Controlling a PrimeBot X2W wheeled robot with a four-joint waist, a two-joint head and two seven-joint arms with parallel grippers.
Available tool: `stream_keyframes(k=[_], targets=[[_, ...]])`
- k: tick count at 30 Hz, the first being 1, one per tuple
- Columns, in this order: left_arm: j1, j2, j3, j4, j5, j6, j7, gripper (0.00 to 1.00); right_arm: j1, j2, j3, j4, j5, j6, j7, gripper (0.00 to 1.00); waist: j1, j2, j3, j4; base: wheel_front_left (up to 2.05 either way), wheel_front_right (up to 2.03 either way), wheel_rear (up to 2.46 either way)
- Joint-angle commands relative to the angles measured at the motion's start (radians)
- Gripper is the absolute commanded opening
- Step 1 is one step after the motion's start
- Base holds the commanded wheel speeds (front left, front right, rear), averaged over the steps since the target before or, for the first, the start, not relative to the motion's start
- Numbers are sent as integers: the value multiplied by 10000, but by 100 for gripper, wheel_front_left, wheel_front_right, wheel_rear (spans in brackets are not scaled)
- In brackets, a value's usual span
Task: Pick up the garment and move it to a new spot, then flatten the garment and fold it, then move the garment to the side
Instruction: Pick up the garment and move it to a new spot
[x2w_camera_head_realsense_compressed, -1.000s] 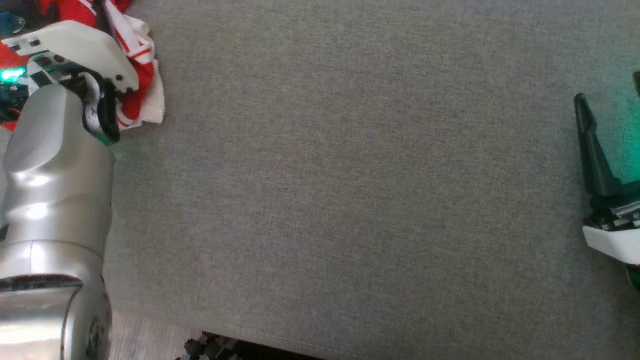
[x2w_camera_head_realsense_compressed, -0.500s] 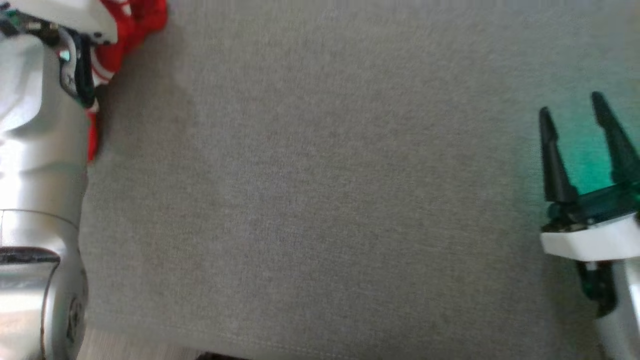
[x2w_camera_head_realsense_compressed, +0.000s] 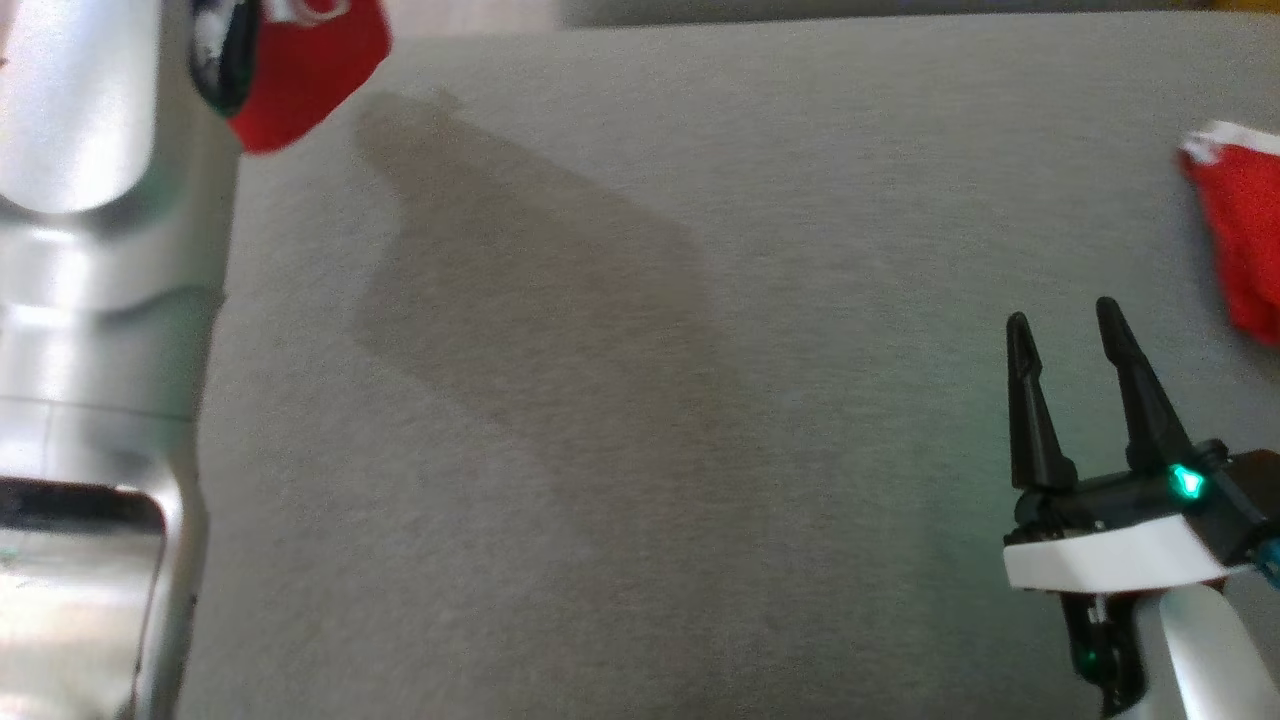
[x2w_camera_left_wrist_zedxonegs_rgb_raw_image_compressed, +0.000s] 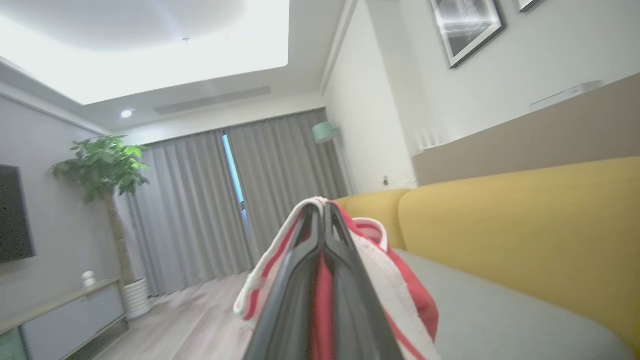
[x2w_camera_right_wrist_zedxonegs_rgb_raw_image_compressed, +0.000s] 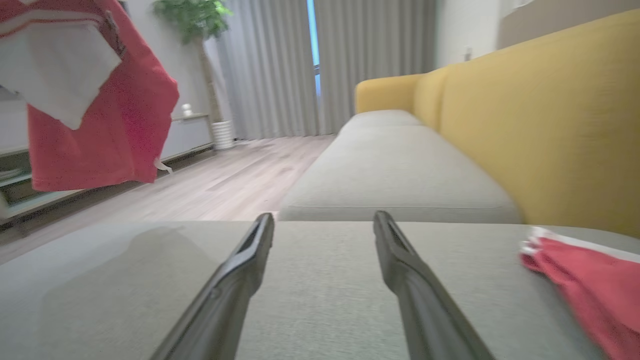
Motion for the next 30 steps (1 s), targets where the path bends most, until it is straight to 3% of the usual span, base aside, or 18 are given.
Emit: stream_keyframes(k=[1, 13, 18, 22, 25, 27, 28, 29, 30], targets=[[-321, 343, 116, -545, -67, -29, 64, 0, 19, 47, 203, -341, -7, -9, 6, 100, 3, 0, -591, -965, 0, 0, 0], [2055, -120, -985, -3120, -561, -87, 1874, 0, 230, 524, 272, -475, 154, -9, 6, 100, 3, 0, -300, -3100, 0, 0, 0], [3543, -423, -1506, -2695, -678, 35, 2025, 0, -40, 660, 628, -475, 287, -9, 6, 100, 3, 0, 570, -3420, 0, 0, 0], [4330, -508, -1840, -1516, -456, 272, 1328, 0, -478, 725, 1091, -367, 325, -9, 6, 100, 3, 0, 1219, -3600, 0, 0, 0], [4663, -634, -1940, -665, -395, 479, 459, 16, -646, 753, 1284, -246, 357, -9, 6, 100, 3, 0, 1353, -3607, 0, 0, 0], [4781, -776, -1994, -268, -387, 660, -31, 45, -614, 763, 1339, -167, 349, -9, 6, 100, 3, 0, 1284, -3461, 0, 0, 0], [4827, -856, -1991, -160, -431, 754, -199, 78, -573, 766, 1338, -131, 335, -9, 6, 100, 3, 0, 1211, -3352, 0, 0, 0], [4864, -921, -1998, -142, -430, 892, -338, 100, -523, 768, 1331, -90, 314, -9, 6, 100, 3, 0, 1113, -3233, 0, 0, 0], [4936, -974, -2009, -199, -409, 1049, -429, 100, -458, 769, 1305, -43, 293, -9, 6, 100, 3, 0, 963, -3086, 0, 0, 0]])
